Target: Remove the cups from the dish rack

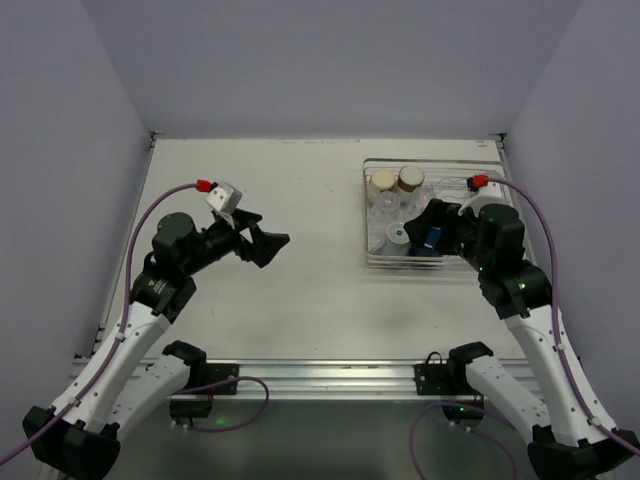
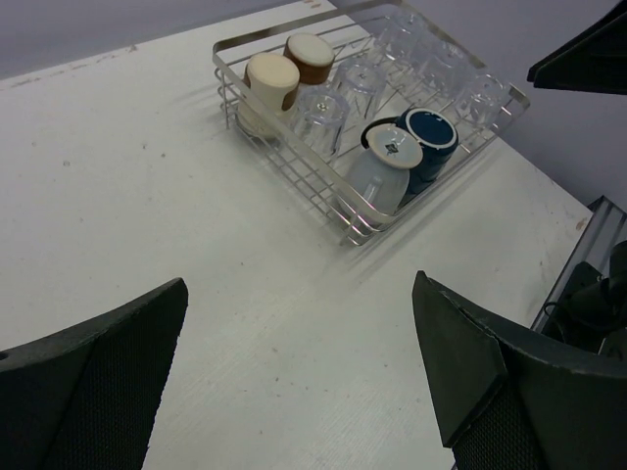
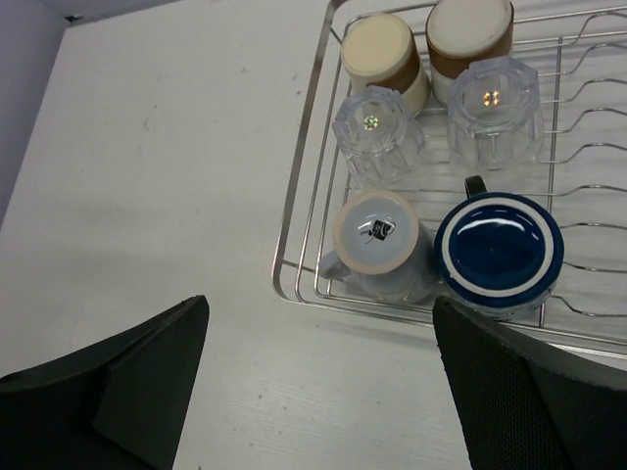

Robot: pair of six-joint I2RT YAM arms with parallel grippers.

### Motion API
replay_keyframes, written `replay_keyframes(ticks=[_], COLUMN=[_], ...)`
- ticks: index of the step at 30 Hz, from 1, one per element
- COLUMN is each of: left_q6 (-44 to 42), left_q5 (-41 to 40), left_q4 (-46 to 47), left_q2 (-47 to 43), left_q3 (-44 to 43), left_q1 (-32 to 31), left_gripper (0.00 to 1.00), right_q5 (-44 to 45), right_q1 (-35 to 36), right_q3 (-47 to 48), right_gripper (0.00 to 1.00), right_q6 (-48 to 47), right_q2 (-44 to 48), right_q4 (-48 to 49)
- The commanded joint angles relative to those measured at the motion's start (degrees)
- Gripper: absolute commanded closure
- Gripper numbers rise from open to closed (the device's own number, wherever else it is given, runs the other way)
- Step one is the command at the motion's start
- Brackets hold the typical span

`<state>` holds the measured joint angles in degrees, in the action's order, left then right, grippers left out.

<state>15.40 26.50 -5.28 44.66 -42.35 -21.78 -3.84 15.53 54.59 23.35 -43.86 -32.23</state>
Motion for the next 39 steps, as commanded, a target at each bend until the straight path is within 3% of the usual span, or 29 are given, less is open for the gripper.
replay_keyframes(ticks=[1,9,16,28,39], left_q6=[-0.72,0.16,0.95,1.21,1.30], left_q5=[0.21,0.13,-2.07,-3.03,-3.12], left_q4=[-0.96,-0.70,-0.70,-1.05,-1.23], left_q2=[0.24,1.04,1.04,1.21,1.04], left_q3=[-2.04,-1.60,-1.33,-1.25,-1.07], left_q1=[0.34,0.86,0.95,0.86,0.95], left_gripper=[0.00,0.00,0.00,0.00,0.00], right_q5=[2.60,15.95,20.27,24.57,23.35], right_q1=[2.83,11.45,15.05,15.23,11.98], right_q3=[2.89,6.23,8.52,9.66,9.75], right_gripper=[0.01,0.01,0.01,0.05,0.06], right_q6=[-1.82,-2.08,-1.65,-1.65,-1.03], right_q2=[-3.07,-11.24,-18.10,-31.62,-37.97], right_q4=[-3.10,-6.18,-5.83,-1.26,3.14])
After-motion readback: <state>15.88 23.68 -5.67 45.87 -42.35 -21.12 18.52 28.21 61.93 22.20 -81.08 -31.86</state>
